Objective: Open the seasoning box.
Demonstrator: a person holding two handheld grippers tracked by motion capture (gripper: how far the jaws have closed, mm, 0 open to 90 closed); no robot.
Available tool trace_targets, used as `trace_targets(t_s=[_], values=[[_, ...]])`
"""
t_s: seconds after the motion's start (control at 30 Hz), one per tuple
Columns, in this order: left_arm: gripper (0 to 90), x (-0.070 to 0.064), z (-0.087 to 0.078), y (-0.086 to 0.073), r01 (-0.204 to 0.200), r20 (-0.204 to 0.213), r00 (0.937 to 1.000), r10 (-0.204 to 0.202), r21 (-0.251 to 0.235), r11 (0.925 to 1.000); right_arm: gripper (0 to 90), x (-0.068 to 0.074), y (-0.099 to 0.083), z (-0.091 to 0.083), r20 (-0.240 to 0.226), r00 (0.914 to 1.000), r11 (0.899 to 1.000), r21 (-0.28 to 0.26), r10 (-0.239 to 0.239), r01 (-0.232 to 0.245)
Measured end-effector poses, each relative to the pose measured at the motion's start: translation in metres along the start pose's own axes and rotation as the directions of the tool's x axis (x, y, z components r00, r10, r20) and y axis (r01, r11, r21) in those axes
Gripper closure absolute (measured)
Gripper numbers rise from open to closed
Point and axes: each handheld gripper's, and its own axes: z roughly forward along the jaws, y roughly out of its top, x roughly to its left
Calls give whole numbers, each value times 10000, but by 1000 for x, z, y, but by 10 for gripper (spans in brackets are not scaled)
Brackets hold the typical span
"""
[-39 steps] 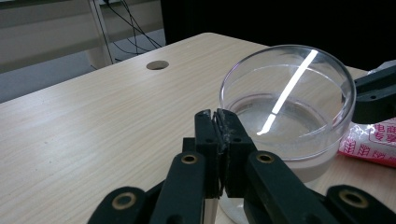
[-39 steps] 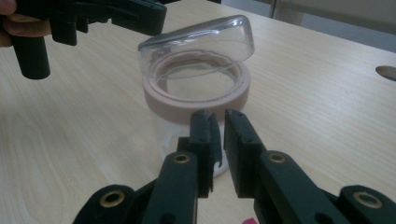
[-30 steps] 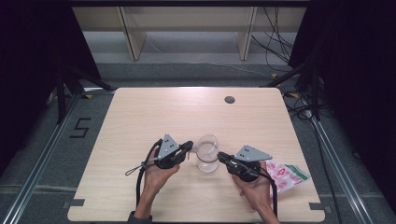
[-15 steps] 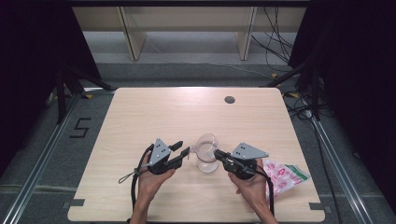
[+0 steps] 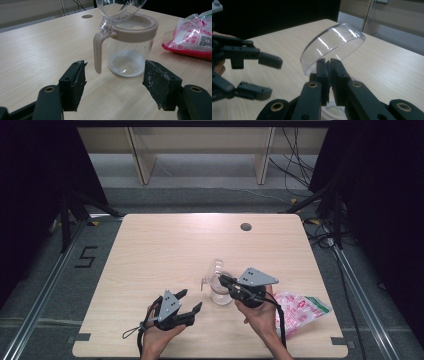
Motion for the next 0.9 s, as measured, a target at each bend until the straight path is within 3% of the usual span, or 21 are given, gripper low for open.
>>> trace_targets(t_s=[0.03, 0.1, 0.17, 0.2, 0.23, 0.27, 0.33, 0.37, 0.47, 0.53, 0.6, 0.73, 0.77, 0.83, 0.9], values=[[335, -1, -1, -2, 191, 24, 9998, -191, 30, 9998, 860, 1, 1, 2, -9, 9999, 9999, -126, -115, 115], [328, 0, -1, -6, 183, 91, 9998, -182, -52, 9998, 860, 2, 3, 4, -122, 9998, 9999, -86, -149, 148], [319, -1, -2, -10, 206, 20, 9998, -206, 75, 9998, 858, 5, 4, 5, -53, 10000, 9999, -73, 77, -78], [319, -2, -3, -11, 163, -26, 9999, -163, 115, 9998, 856, 4, 5, 8, 16, 9997, 9994, -244, -252, 252], [321, -2, -5, -12, 225, 11, 9997, -225, 145, 9996, 853, 6, 7, 10, 89, 9996, 9993, -268, -251, 254], [323, -4, -5, -13, 434, 9, 9991, -434, 100, 9990, 850, 7, 8, 11, 36, 9996, 9994, -218, -266, 266], [325, -5, -6, -14, 385, 122, 9992, -386, 85, 9992, 849, 7, 9, 12, -89, 9995, 9992, -231, -319, 317], [326, -7, -5, -15, 463, 174, 9988, -463, 36, 9989, 848, 11, 11, 15, -406, 9992, 9996, -269, 0, -11], [326, -11, -5, -16, 554, 196, 9983, -554, 9, 9985, 848, 13, 14, 16, -249, 9993, 9993, -230, -292, 286], [337, -10, -3, -17, 510, 180, 9985, -512, 119, 9986, 846, 15, 15, 22, -554, 9984, 9993, -378, -76, 55], [335, -10, -3, -17, 354, 168, 9992, -356, 144, 9993, 841, 17, 16, 22, -507, 9986, 9996, -249, -115, 103], [319, -11, -9, -19, 588, 152, 9982, -587, -92, 9982, 799, 20, 15, 20, -368, 9988, 9991, -258, -336, 327], [315, -8, -10, -20, 342, 169, 9993, -340, -101, 9994, 778, 19, 14, 17, -399, 9987, 9992, -251, -315, 305], [301, -8, -11, -21, 461, 19, 9989, -461, -17, 9989, 672, 16, 7, 5, -433, 9982, 9989, -214, 412, -422], [300, -10, -13, -23, 737, 127, 9972, -736, -61, 9973, 637, 15, 5, 1, -326, 9984, 9988, -84, 472, -475]])
